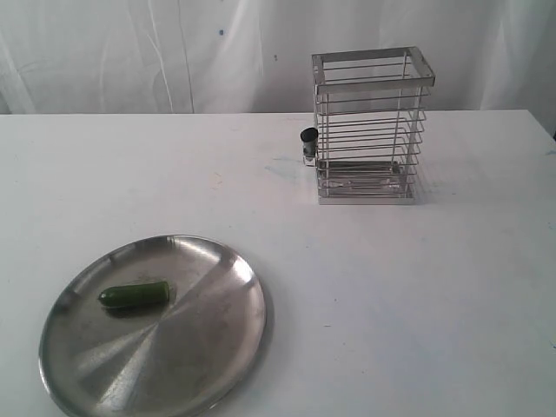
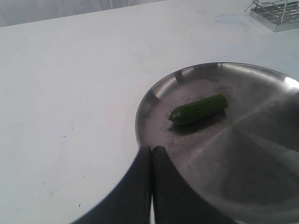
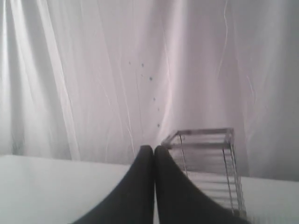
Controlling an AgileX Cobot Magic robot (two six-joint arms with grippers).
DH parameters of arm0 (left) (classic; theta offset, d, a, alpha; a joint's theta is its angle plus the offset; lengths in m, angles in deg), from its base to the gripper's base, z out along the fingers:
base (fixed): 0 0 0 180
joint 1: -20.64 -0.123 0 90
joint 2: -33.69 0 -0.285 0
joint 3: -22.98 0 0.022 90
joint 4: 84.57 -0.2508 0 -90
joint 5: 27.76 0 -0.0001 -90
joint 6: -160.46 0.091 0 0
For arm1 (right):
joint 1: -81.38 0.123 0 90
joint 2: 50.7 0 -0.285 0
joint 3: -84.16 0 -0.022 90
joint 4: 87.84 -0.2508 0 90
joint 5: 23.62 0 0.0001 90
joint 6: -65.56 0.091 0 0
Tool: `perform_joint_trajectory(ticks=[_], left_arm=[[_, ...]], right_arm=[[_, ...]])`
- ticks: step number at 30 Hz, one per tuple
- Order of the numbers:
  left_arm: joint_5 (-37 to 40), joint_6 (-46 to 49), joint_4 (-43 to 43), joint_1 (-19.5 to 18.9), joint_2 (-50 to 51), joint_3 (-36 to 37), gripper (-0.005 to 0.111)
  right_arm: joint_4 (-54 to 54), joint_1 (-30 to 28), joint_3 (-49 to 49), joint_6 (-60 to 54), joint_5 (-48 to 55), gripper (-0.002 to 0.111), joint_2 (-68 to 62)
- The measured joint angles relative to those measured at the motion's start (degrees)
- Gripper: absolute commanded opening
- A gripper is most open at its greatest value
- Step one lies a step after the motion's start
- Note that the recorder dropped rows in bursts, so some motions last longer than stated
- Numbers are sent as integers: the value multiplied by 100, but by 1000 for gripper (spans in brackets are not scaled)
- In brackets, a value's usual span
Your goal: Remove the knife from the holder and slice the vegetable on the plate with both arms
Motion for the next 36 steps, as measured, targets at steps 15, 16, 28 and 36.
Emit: perform_joint_trajectory(ticks=[15,16,28,36], left_arm=[[0,0,0,0,0,0,0],[0,0,0,0,0,0,0],[0,0,0,0,0,0,0],[0,0,0,0,0,0,0]], right_arm=[[-691,0,2818,229,2523,0,-2250],[-805,0,3078,229,2806,0,-2622],[-1435,0,4543,1086,3684,68,-6166],[-2365,-184,4543,2293,2937,74,-7488]])
